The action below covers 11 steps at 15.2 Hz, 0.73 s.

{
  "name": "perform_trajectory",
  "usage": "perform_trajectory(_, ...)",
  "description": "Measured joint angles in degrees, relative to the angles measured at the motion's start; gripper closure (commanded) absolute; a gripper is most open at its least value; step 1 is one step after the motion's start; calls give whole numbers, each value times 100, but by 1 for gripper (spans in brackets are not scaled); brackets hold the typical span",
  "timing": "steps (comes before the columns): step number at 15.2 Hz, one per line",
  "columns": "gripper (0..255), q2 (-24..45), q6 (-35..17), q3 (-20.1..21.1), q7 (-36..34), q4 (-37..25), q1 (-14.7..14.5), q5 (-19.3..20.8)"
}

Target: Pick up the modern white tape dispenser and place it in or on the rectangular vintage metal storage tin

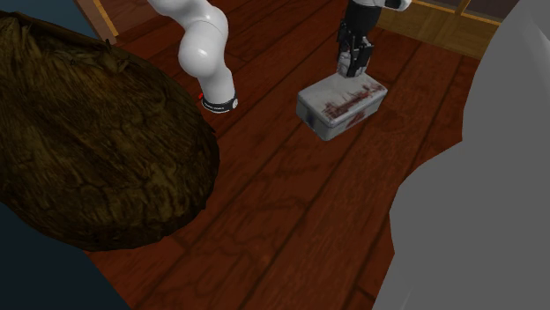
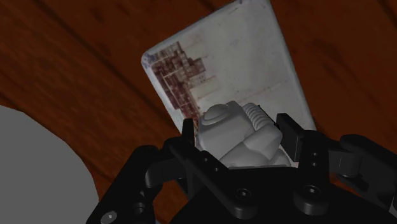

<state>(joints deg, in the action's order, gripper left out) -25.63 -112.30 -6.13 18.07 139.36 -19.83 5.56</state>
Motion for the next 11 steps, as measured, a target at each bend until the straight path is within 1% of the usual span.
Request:
perform_trajectory(3,255,61,-97,151,-210,49,-98,-79)
perform_trajectory(11,255,262,-726,133,-241,480,-92,-60)
